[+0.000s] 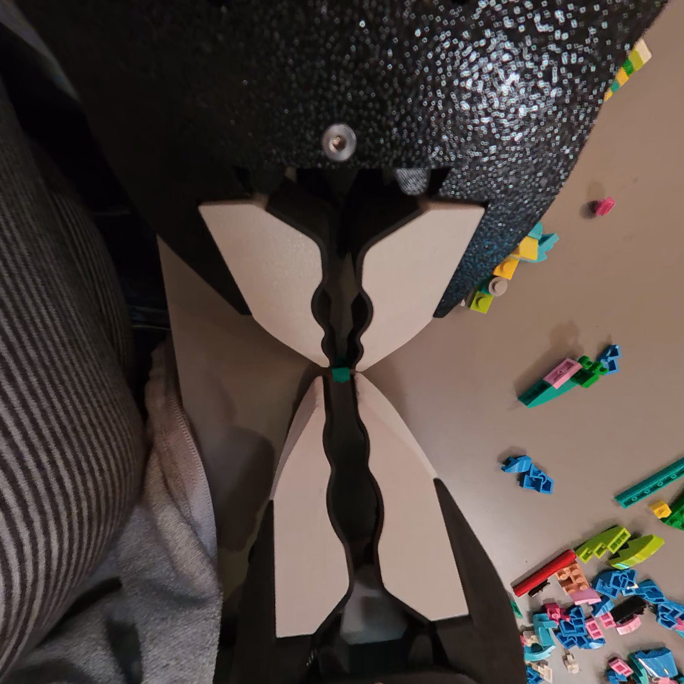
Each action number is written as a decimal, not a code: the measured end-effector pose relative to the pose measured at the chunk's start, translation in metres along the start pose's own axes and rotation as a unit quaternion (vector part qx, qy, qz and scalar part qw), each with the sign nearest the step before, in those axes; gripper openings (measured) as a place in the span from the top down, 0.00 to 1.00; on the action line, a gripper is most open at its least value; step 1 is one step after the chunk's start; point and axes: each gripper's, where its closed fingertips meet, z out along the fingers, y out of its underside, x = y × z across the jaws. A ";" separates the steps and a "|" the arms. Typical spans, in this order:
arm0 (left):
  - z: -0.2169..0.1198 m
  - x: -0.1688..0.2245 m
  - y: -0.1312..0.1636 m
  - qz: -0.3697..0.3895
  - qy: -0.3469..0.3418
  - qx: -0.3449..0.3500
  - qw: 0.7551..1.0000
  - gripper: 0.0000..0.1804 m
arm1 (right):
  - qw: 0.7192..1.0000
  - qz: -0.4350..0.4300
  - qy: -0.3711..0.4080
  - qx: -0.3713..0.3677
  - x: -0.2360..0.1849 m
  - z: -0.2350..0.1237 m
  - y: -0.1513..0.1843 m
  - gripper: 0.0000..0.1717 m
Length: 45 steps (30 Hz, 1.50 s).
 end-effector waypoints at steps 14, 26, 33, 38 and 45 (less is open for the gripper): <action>-0.002 -0.006 0.004 0.004 -0.029 -0.008 1.000 0.99 | 0.999 -0.032 0.018 -0.005 0.001 -0.002 0.002 0.98; 0.000 -0.009 -0.003 0.031 -0.061 0.007 0.998 0.95 | 0.999 -0.030 0.034 -0.003 0.010 -0.006 0.005 0.98; 0.000 -0.011 -0.007 0.015 -0.057 0.019 0.998 0.94 | 0.999 -0.036 0.037 -0.003 0.009 -0.004 0.003 0.98; 0.001 -0.010 -0.004 0.018 -0.057 0.007 0.998 0.96 | 0.999 -0.036 0.041 -0.004 0.009 -0.002 0.002 0.98; 0.000 -0.009 -0.005 0.015 -0.052 0.012 0.998 0.96 | 0.999 -0.028 0.036 0.003 0.009 -0.004 0.001 0.98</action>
